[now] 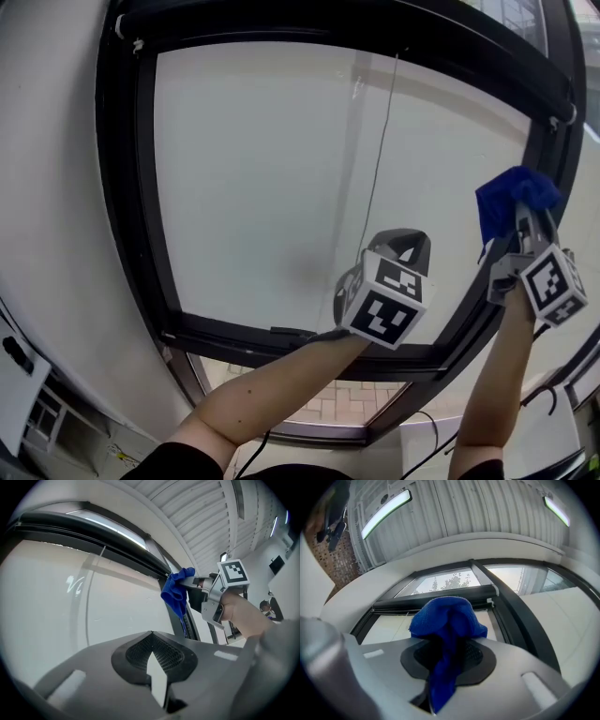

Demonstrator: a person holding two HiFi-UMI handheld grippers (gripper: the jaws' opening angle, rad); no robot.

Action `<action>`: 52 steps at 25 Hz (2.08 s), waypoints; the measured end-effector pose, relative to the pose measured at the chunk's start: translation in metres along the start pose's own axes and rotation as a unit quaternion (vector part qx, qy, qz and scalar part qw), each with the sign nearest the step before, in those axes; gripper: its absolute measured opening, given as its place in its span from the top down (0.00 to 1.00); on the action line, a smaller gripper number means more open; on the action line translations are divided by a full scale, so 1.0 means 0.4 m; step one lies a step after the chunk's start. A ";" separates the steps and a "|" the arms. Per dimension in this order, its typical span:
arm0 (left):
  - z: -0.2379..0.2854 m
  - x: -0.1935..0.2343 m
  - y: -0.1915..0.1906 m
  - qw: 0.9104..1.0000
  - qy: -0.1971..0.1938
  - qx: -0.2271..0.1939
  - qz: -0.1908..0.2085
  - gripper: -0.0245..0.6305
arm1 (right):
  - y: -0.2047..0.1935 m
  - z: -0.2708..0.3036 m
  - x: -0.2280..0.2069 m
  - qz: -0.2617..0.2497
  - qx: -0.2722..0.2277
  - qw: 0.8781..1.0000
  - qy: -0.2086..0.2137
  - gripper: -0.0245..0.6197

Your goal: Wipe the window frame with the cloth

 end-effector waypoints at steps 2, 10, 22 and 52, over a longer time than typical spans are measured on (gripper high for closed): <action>-0.045 0.015 -0.025 1.000 -0.001 0.001 -0.011 0.97 | -0.020 -0.033 0.068 -0.011 0.005 1.000 0.011 0.83; -0.237 0.089 -0.127 0.999 0.020 0.022 -0.038 0.97 | -0.178 -0.137 0.270 -0.010 0.087 0.996 0.024 0.83; -0.575 0.213 -0.256 0.996 0.074 0.018 -0.036 0.97 | -0.358 -0.307 0.595 0.040 0.166 0.980 0.099 0.83; -0.783 0.115 -0.536 0.980 0.157 0.097 -0.073 0.97 | -0.609 -0.562 0.603 0.115 0.282 0.934 0.189 0.84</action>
Point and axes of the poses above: the fingertips, and each gripper's own axes: z forward along the fingers, x to its left, y out of its top, the point moved 6 cm from there along -z, backward along the fingers, and after that the axes turned 6 degrees about -y, right-handed, at the moved point
